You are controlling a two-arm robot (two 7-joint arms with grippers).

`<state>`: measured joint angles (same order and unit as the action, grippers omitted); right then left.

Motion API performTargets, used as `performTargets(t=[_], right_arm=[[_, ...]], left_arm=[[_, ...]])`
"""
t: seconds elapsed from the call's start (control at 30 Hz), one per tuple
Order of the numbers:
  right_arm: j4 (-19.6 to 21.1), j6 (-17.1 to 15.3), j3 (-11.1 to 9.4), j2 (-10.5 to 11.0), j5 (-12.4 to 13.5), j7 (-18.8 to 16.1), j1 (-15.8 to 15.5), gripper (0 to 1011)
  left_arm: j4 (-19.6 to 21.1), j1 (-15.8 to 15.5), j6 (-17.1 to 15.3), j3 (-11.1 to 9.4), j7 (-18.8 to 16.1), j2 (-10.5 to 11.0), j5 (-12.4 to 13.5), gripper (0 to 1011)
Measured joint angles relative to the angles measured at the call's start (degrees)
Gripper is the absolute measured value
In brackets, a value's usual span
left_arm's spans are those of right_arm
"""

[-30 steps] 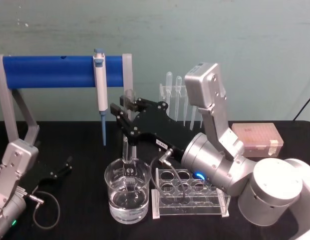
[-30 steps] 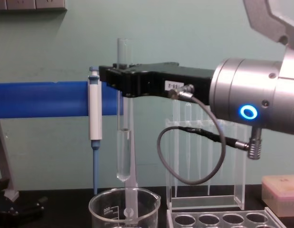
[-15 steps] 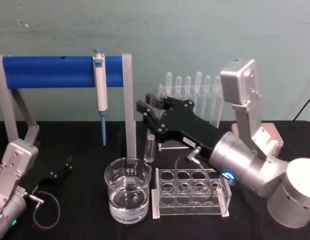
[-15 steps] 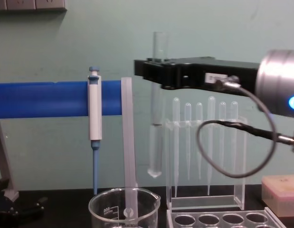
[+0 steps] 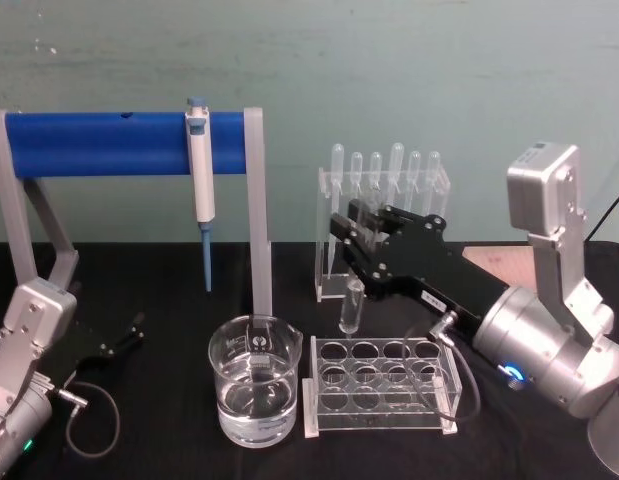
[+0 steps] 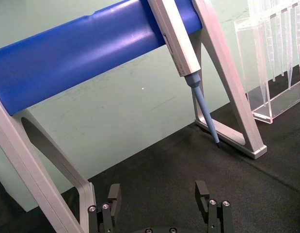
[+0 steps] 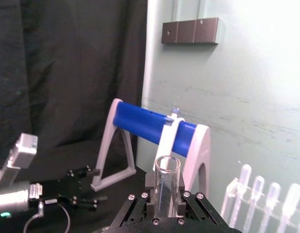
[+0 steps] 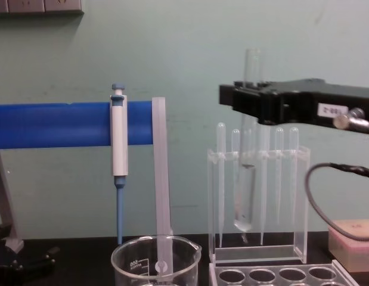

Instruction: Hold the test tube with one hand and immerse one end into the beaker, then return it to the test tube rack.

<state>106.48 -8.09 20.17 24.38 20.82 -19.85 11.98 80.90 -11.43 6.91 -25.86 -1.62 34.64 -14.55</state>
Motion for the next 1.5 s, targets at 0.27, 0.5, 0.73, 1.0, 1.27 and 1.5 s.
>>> performTargets(t=[0.27,0.5,0.73,1.0,1.27,1.5], right_arm=[[-0.53,1.45,-0.93,0.69,-0.76,0.41,-1.27,224],[-1.17,1.9,-1.09,0.48,-1.38,0.52,-1.78,224],[-1.35,1.99,-1.25,0.4,-1.75,0.63,-2.63,224],[-1.11,2.05,-1.6,0.59,-2.09,0.67,-4.04,224],[-2.35,2.6,-1.54,0.14,-2.66,0.6,-4.26,224],[-3.29,2.72,-1.37,-0.34,-3.02,0.52,-4.2,223]], left_arm=[[0.0,0.0,0.0,0.0,0.0,0.0,0.0,1000],[0.0,0.0,0.0,0.0,0.0,0.0,0.0,1000],[0.0,0.0,0.0,0.0,0.0,0.0,0.0,1000],[0.0,0.0,0.0,0.0,0.0,0.0,0.0,1000],[0.0,0.0,0.0,0.0,0.0,0.0,0.0,1000],[0.0,0.0,0.0,0.0,0.0,0.0,0.0,1000]])
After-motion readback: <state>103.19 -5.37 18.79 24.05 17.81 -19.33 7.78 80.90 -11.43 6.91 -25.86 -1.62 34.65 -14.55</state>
